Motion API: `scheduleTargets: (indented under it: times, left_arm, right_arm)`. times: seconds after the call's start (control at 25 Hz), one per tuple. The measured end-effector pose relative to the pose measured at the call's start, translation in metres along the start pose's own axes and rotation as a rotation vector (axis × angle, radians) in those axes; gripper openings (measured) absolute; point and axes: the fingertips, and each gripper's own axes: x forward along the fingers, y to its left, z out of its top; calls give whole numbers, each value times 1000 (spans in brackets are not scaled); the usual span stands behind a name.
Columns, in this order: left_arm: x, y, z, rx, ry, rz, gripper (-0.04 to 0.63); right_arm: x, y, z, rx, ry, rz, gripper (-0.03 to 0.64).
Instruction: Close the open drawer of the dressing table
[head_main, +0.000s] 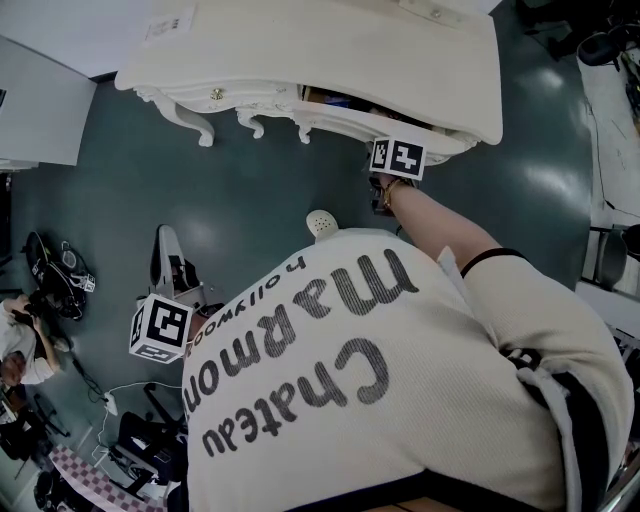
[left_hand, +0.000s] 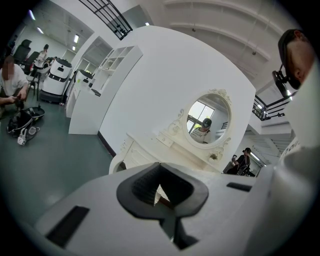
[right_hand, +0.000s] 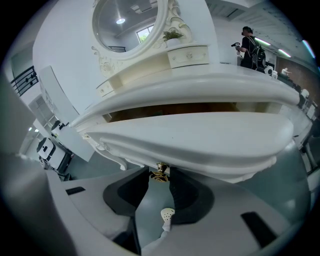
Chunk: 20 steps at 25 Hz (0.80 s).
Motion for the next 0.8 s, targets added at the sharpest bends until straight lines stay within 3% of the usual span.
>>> scheduleTargets:
  times: [0.8]
  left_arm:
    - [4,-2,7,5,-30,32,8]
  right_arm:
    - [13,-5,19,-5,-32,-16,149]
